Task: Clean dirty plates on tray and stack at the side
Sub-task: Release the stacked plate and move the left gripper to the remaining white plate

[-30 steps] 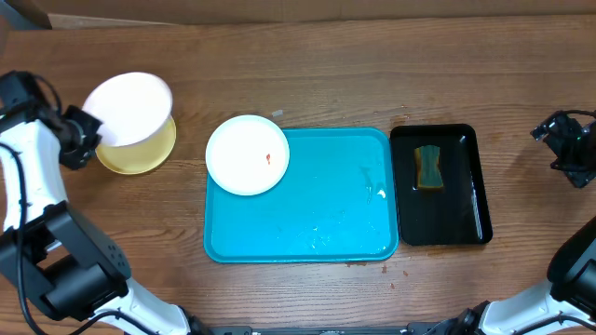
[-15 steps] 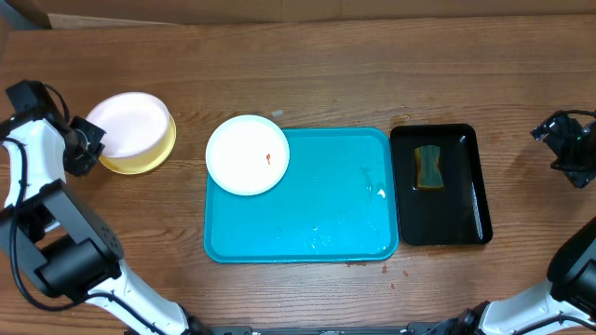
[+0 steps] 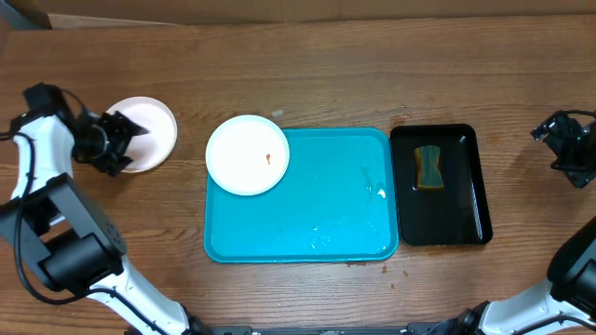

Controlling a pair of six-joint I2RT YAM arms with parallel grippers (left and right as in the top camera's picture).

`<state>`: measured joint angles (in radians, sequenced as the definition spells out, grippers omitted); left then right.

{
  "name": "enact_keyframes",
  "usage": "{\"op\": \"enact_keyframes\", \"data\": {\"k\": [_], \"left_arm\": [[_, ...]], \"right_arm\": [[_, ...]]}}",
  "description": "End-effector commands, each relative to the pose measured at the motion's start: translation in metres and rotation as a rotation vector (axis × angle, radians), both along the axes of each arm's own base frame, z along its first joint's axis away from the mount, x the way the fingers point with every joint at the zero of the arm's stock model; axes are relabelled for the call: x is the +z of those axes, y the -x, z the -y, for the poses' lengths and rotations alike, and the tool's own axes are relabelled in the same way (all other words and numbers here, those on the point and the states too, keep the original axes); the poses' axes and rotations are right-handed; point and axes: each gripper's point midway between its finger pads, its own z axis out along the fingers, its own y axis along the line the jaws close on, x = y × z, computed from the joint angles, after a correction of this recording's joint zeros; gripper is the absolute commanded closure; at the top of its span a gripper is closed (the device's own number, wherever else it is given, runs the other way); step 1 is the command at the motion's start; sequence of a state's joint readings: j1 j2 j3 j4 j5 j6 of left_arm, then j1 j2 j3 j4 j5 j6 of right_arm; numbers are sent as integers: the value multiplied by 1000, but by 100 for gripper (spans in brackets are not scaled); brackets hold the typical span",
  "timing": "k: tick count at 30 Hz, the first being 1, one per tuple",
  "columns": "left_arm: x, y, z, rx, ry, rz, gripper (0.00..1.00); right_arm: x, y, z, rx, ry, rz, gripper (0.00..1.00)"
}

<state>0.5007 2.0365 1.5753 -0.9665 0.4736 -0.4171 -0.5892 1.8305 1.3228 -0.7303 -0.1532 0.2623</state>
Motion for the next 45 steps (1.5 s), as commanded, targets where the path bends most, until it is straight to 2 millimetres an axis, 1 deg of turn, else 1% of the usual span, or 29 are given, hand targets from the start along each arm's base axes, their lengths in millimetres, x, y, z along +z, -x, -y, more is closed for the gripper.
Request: {"op": "enact_keyframes", "data": {"k": [1,3,6,9,11,13,17,19,21,23,26,28,34,36,38,40,45], "left_arm": [[39,-6,52,-199,21,107,31],[36,4,67,-254,-24,47,32],[27,16,87,-329,-100,-54,33],[20,20,106,-407,-187,-104,37],[18,20,117,-450,-251,-122,38],[16,19,124,-460,-313,-142,39],[14,18,131,-445,-416,-169,40],[15,12,136,-447,-440,-151,46],[15,9,140,-454,-443,-138,50],[15,9,142,-459,-450,-135,50],[14,9,136,-448,-485,-147,51],[12,9,132,-439,-504,-154,55],[-4,11,128,-426,-509,-168,56],[-10,11,127,-422,-509,-166,60],[-14,10,126,-416,-511,-158,67],[-17,9,125,-413,-512,-151,71],[-26,9,121,-405,-540,-146,71]], "right_arm": [[7,-6,3,-5,6,24,0],[7,-6,3,-5,6,24,0],[7,-6,3,-5,6,24,0],[7,-6,3,-5,6,24,0],[7,-6,3,-5,6,24,0],[7,-6,3,-5,6,24,0],[7,-6,3,-5,6,24,0],[7,-6,3,-5,6,24,0],[7,-6,3,-5,6,24,0],[7,-6,3,-5,6,24,0],[7,-6,3,-5,6,24,0],[7,-6,3,-5,6,24,0],[7,-6,3,-5,6,24,0],[7,-6,3,-5,6,24,0],[7,-6,3,-5,6,24,0],[7,-6,3,-5,6,24,0],[7,-6,3,-5,6,24,0]]}}
